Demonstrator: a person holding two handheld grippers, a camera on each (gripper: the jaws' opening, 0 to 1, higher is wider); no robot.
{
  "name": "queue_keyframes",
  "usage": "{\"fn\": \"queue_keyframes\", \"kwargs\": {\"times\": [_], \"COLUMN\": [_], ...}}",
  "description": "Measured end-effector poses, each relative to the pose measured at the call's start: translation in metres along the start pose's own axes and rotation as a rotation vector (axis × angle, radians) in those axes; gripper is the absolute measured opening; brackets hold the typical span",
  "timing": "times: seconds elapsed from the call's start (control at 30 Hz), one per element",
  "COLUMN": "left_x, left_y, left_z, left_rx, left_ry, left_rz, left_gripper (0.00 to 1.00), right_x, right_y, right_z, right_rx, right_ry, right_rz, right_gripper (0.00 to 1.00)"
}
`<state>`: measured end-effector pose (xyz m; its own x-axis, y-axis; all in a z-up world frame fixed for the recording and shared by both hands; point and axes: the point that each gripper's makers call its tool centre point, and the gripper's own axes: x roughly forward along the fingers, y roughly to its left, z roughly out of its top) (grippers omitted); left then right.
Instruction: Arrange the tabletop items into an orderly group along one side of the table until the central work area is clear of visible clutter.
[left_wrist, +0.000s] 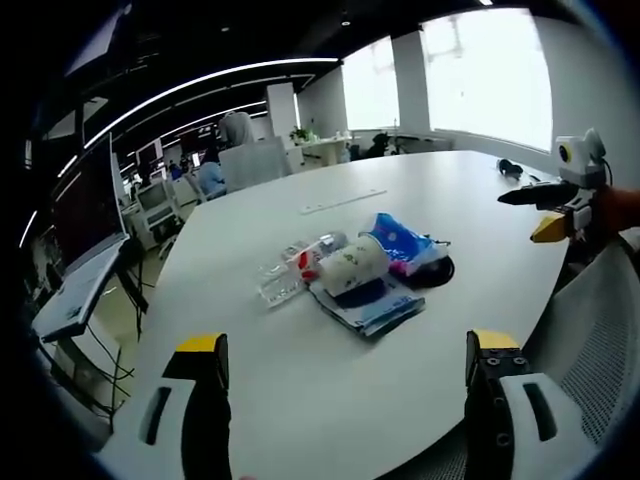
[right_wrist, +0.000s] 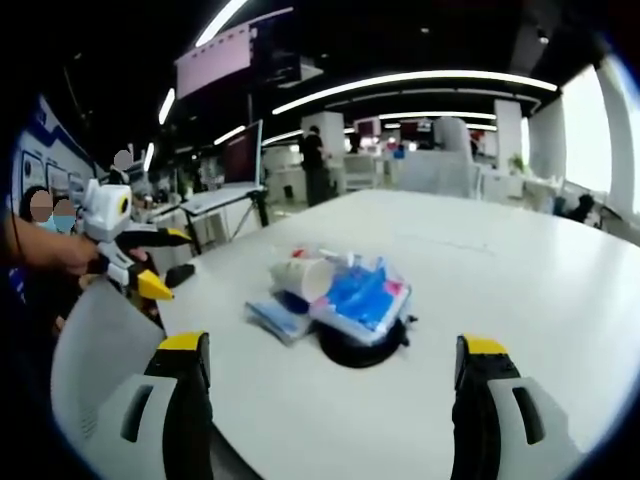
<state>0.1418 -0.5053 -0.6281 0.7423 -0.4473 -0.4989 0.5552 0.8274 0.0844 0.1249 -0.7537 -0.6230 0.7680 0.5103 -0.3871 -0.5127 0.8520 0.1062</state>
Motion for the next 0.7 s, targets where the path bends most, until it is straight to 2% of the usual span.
{"fn": "queue_keyframes", "kwargs": {"times": [0.7], "left_x": [-0.002], "left_y": [0.003], "left_z": [-0.0021], "left_rx": [0.002], "left_ry": [0.008], "left_rz": [0.008], "left_gripper": [0.98], "right_x": [-0.001], "right_y": [-0.0003], "right_z": [0.0019], "right_rx": [-0.003], "right_ry": [-0.003], "right_rz": [-0.002], "right_gripper": [1.0]}}
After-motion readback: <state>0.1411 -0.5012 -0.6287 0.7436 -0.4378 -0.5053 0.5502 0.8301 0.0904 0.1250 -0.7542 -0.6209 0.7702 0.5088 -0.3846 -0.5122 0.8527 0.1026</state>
